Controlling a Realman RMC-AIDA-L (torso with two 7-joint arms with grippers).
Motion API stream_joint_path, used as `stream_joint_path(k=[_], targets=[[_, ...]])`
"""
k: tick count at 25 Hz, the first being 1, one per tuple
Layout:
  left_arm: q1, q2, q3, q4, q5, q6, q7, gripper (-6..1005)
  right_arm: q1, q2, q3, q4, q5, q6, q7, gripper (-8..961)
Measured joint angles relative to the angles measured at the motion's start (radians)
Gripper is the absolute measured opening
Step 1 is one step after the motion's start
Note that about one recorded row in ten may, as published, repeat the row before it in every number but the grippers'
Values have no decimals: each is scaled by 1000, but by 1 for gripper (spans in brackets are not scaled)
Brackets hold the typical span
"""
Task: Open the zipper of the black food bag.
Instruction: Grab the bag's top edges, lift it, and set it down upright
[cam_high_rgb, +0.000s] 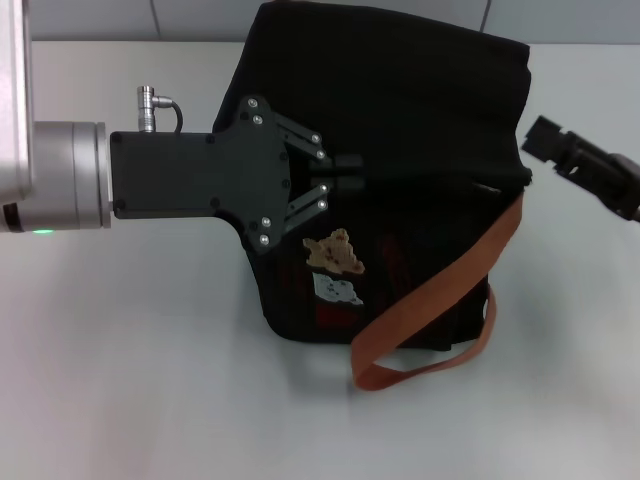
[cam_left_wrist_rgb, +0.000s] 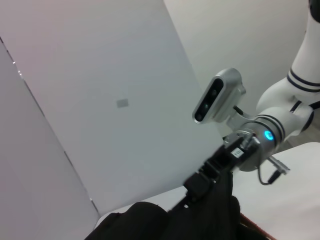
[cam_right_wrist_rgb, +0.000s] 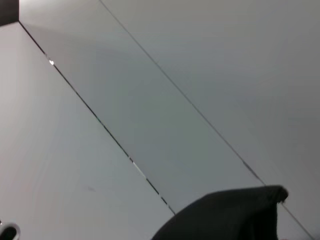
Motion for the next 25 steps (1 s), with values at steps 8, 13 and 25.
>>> stream_joint_path(k=[8, 13, 25], targets=[[5, 0, 3, -4, -25, -25, 19, 74, -17, 5, -20, -2, -1, 27, -7, 772], [3, 1, 1, -21, -39, -26, 26, 68, -37, 2, -17, -4, 4, 30, -8, 589], [-2, 0, 7, -48, -49, -30, 49, 50, -11, -2, -21, -7, 1, 30, -26, 476]])
